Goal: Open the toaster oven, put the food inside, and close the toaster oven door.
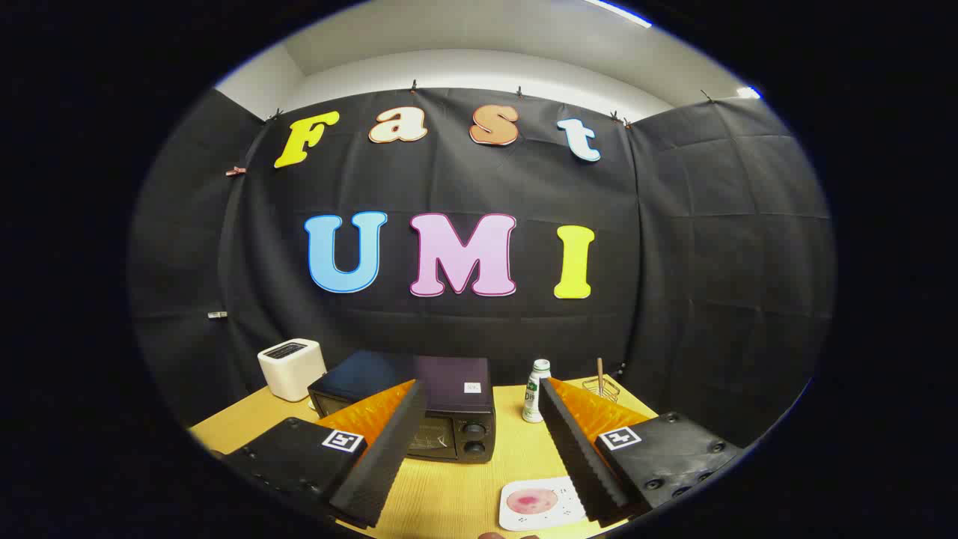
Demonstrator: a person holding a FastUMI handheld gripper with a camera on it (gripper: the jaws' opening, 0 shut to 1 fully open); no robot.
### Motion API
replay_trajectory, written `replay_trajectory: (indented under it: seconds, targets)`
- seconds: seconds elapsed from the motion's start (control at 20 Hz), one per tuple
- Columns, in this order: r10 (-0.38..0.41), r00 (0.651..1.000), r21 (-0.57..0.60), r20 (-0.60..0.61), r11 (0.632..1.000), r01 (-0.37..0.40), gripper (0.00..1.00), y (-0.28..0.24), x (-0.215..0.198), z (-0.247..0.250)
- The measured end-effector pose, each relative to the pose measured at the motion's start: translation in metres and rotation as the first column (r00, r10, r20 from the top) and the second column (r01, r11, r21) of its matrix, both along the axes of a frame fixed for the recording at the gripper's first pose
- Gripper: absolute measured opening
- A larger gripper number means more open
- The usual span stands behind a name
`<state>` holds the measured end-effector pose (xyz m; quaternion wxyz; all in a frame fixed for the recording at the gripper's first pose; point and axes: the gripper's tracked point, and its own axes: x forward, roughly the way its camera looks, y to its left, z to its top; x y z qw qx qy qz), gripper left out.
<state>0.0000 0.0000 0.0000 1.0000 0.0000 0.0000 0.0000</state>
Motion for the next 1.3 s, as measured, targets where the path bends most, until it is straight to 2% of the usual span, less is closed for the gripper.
replay_trajectory:
  seconds: [0.9, 1.3]
  targets:
    - [0.059, 0.998, -0.009, -0.037, 0.998, -0.059, 0.98, 0.033, 0.008, -0.011]
    - [0.109, 0.992, 0.016, -0.064, 0.994, -0.108, 0.98, 0.067, 0.024, -0.019]
